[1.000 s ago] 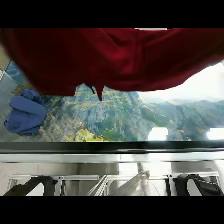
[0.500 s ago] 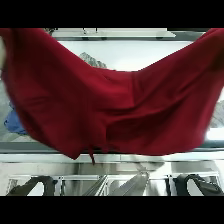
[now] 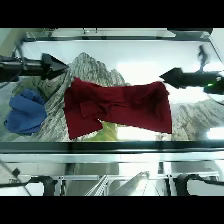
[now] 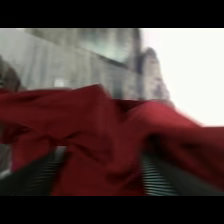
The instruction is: Fold the shirts.
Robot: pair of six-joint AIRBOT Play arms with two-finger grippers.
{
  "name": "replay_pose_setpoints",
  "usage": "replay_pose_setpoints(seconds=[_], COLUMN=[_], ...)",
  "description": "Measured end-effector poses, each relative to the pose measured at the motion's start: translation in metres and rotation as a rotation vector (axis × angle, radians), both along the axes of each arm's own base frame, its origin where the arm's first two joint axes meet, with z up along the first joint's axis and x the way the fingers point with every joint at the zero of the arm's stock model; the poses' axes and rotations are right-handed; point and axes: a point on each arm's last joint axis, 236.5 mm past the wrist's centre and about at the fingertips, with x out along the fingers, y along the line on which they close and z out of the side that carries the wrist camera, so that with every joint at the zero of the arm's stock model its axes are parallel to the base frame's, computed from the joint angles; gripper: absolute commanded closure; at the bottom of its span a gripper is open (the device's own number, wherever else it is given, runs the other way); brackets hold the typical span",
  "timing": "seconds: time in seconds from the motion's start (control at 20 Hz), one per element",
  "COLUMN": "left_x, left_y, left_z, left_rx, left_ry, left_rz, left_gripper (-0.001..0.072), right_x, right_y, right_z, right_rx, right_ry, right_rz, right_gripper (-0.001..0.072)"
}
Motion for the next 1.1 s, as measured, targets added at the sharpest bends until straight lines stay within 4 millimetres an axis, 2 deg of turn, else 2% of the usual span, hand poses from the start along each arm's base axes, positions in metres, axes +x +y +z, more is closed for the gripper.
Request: replay_pose_setpoints(seconds=[0.05,0.1,0.15,0.2,0.25,0.35,0.4,0.55,0.7,0.8,0.9,1.1], left_x=[0.012,0.023,0.031,0.037,0.039,0.030,0.020,-0.014,-0.040,-0.045,-0.043,-0.034], left_y=[0.006,0.014,0.023,0.033,0.045,0.070,0.080,0.103,0.120,0.123,0.117,0.103], left_z=[-0.012,-0.019,-0.021,-0.022,-0.023,-0.037,-0.047,-0.088,-0.132,-0.157,-0.174,-0.202], left_rx=[-0.003,-0.004,-0.007,-0.002,0.016,0.090,0.132,0.254,0.334,0.356,0.356,0.371], left_ry=[0.013,0.017,0.018,0.023,0.037,0.107,0.154,0.312,0.439,0.480,0.474,0.433], left_rz=[0.002,0.004,0.002,0.008,0.010,0.003,-0.009,-0.037,-0.042,-0.037,-0.055,-0.094], left_gripper=[0.0374,0.0374,0.0374,0.0374,0.0374,0.0374,0.0375,0.0375,0.0375,0.0375,0.0375,0.0375], right_x=[0.008,0.015,0.021,0.025,0.025,0.019,0.010,-0.027,-0.066,-0.087,-0.103,-0.122], right_y=[-0.003,-0.008,-0.014,-0.021,-0.029,-0.043,-0.050,-0.061,-0.068,-0.072,-0.073,-0.069], right_z=[-0.017,-0.027,-0.031,-0.029,-0.023,-0.008,0.001,0.008,0.000,-0.008,-0.016,-0.027], right_rx=[0.020,0.035,0.044,0.056,0.070,0.087,0.096,0.110,0.138,0.161,0.181,0.216], right_ry=[0.021,0.029,0.027,0.018,0.007,-0.012,-0.013,0.029,0.098,0.134,0.166,0.209], right_rz=[-0.013,-0.028,-0.040,-0.046,-0.046,-0.032,-0.014,0.045,0.050,0.034,0.019,0.006], right_gripper=[0.0068,0.0114,0.0229,0.0261,0.0261,0.0288,0.0372,0.0373,0.0373,0.0373,0.0373,0.0373])
